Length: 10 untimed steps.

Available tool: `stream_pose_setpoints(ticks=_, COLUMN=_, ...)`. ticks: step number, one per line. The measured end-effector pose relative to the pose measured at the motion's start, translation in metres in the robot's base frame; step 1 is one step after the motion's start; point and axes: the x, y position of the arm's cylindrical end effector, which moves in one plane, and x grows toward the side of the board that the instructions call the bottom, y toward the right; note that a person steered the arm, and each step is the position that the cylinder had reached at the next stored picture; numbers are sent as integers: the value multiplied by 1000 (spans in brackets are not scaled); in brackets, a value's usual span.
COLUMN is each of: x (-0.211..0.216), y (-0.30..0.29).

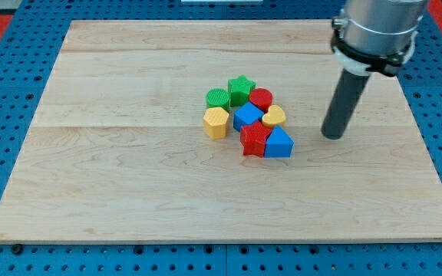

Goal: Push the red star to the bottom left of the board

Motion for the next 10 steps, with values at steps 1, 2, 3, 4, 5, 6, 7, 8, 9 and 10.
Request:
stream_pose_setpoints(ticks=1, x=11, y=-48)
stream_pose_setpoints(ticks=2, x=12, y=-102)
stream_pose_setpoints(ticks=3, x=12, y=-123)
stream_pose_setpoints(ticks=4, x=12, y=-123)
stream_pose_setpoints(ticks=5, x=12, y=-123)
stream_pose_setpoints(ticks=6, x=12, y=-129)
stream_pose_setpoints(ticks=7, x=12, y=-189)
stream_pose_setpoints(ticks=8, x=10, y=-245)
stream_pose_setpoints(ticks=9, x=16, y=-260)
stream_pose_setpoints(ticks=10, x=26, y=-261)
